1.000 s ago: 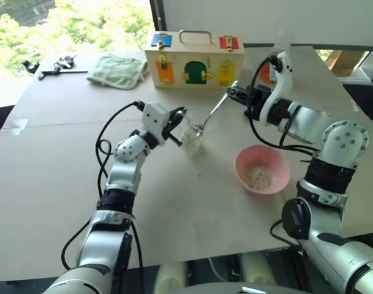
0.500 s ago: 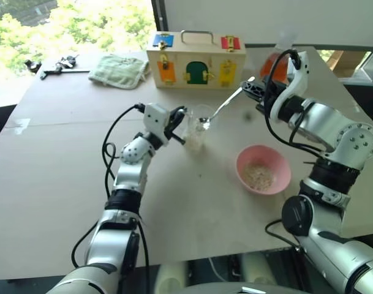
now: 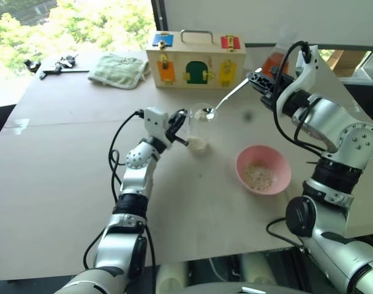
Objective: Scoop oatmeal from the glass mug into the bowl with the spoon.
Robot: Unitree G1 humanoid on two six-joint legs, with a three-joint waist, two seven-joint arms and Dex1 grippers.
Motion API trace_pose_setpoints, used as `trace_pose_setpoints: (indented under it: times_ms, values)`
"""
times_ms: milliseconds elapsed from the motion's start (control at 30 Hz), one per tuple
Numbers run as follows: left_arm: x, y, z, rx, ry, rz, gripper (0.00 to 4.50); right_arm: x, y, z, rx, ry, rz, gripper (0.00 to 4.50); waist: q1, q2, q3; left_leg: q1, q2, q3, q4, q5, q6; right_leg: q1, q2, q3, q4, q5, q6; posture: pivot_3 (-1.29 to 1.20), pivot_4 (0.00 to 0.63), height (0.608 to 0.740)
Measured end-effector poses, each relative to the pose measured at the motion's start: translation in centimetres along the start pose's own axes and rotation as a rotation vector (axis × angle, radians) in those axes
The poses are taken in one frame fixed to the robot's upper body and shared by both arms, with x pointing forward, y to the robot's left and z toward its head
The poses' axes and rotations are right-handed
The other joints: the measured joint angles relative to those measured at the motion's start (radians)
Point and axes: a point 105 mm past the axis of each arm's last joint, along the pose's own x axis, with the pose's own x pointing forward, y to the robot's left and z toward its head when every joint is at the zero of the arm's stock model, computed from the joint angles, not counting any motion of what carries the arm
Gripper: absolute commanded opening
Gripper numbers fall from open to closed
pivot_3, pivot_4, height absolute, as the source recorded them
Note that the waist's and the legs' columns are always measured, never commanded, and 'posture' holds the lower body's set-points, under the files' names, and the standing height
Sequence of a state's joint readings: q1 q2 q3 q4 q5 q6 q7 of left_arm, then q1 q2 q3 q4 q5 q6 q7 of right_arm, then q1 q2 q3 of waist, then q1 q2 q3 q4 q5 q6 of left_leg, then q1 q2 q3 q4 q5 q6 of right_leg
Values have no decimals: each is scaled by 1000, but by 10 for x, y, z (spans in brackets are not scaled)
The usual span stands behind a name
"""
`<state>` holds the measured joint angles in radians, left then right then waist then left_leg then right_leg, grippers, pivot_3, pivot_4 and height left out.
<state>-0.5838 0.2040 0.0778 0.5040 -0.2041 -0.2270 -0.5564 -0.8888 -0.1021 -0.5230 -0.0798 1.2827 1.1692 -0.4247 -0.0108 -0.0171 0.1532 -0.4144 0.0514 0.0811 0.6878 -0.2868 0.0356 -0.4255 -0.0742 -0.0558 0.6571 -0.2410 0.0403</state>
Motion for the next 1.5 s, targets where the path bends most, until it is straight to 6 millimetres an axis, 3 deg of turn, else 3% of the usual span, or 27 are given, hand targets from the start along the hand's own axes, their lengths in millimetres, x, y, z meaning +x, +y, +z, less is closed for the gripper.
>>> trace_pose_setpoints:
  times_ms: [267, 733, 1200, 1500]
  values:
    - [2, -9, 0, -18, -56, 2, 46, -2, 0, 1, 10, -9, 4, 0, -1, 0, 0, 0, 0, 0, 0, 0, 0, 0, 0, 0, 0, 0, 0, 0, 150, 740]
    - [-5, 6, -8, -75, -85, 96, 46, -10, 3, 13, 24, -72, 13, 0, -1, 0, 0, 0, 0, 0, 0, 0, 0, 0, 0, 0, 0, 0, 0, 0, 150, 740]
    - [-3, 1, -8, -87, -93, 82, 46, -9, 6, 0, 87, -50, 12, 0, 0, 0, 0, 0, 1, 0, 0, 0, 0, 0, 0, 0, 0, 0, 0, 0, 150, 740]
    - [1, -1, -3, -85, -117, 77, 46, -9, 0, -9, 220, -50, -6, 0, -1, 0, 0, 0, 1, 0, 0, 0, 0, 0, 0, 0, -1, 0, 0, 0, 150, 740]
